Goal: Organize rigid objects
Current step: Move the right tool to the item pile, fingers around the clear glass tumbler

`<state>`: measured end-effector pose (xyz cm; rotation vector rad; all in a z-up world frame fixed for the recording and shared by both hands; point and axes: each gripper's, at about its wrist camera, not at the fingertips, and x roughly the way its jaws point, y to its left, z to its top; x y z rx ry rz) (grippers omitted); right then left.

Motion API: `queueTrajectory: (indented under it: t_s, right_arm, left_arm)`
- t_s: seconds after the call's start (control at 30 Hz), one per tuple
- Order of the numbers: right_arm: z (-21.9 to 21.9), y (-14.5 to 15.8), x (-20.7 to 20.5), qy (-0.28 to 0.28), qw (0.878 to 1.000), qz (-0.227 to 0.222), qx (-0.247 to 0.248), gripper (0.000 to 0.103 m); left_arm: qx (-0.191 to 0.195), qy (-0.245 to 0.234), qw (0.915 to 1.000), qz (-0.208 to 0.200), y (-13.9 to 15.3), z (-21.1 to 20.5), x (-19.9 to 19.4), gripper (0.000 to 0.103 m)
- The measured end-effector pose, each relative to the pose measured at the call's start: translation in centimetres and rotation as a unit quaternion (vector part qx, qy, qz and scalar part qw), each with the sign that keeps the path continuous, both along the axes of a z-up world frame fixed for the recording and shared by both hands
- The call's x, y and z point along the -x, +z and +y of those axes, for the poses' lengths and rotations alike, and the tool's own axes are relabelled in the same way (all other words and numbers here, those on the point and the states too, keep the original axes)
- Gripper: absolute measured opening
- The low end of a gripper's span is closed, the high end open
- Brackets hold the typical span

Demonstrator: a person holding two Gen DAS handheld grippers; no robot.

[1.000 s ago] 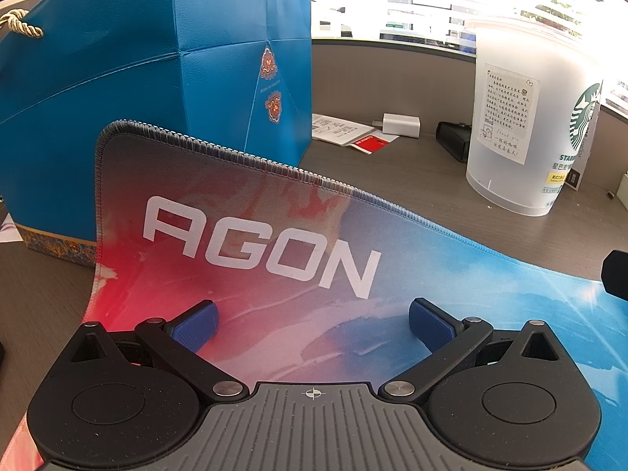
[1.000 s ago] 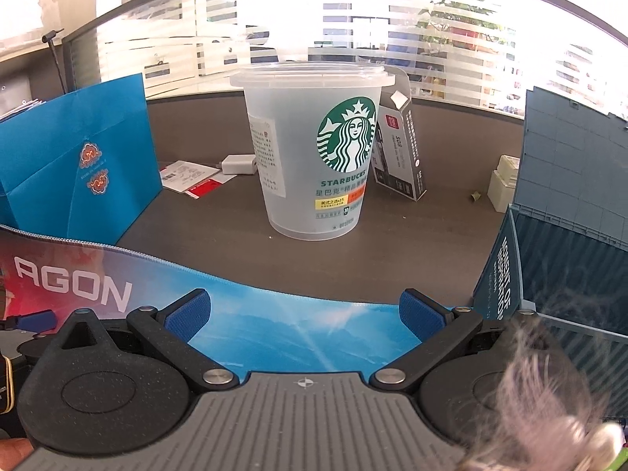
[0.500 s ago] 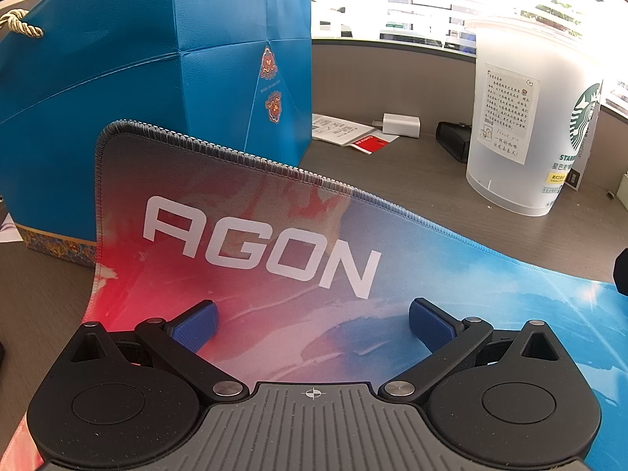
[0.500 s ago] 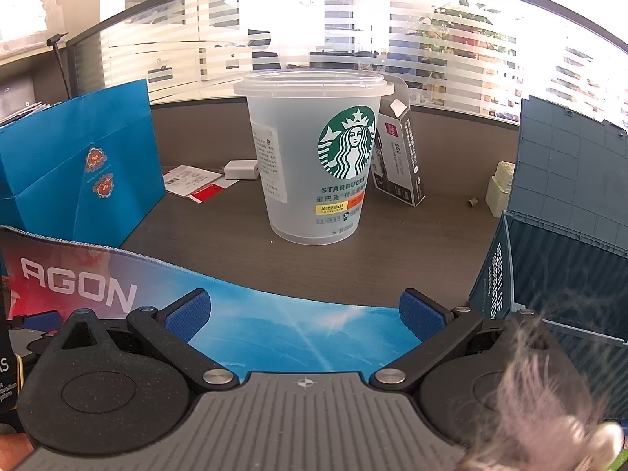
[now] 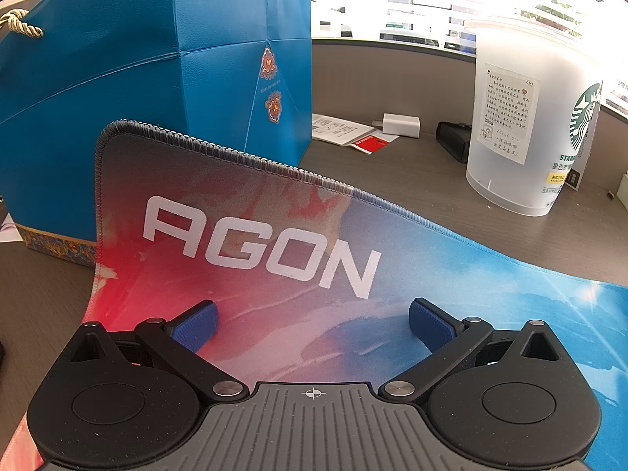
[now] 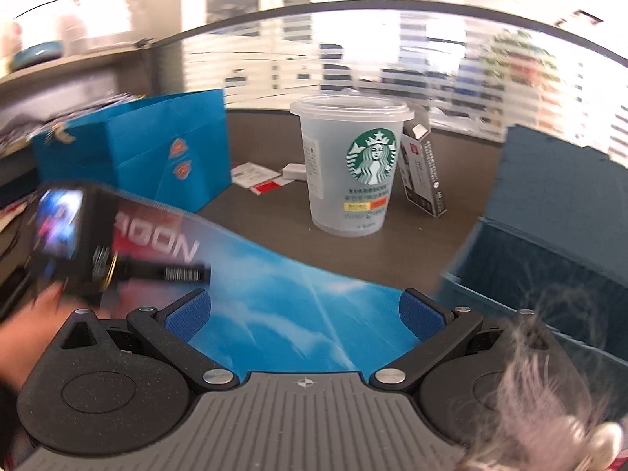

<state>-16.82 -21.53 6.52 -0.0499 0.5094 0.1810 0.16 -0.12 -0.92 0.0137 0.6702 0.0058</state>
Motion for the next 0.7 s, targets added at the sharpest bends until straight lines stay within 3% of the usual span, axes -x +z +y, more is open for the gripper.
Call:
queueTrajectory:
  t_s: [0.17, 0.37, 0.7]
  right_arm:
    - [-4.0, -0.3, 4.3, 0.021, 0.999, 0.022, 0.013, 0.103]
    - [-7.2, -1.3, 9.0, 0.070, 0.997, 0.017, 0.014, 0.103]
    - [-7.7, -3.5, 12.2, 0.176, 0.982, 0.030, 0.065, 0.103]
  left_arm:
    - [0.000, 0.000, 1.0000, 0.000, 0.0, 0.0, 0.0, 0.103]
    - [0.000, 0.000, 1.0000, 0.000, -0.1, 0.0, 0.0, 0.103]
    - [0.000, 0.000, 1.0000, 0.000, -0.2, 0.0, 0.0, 0.103]
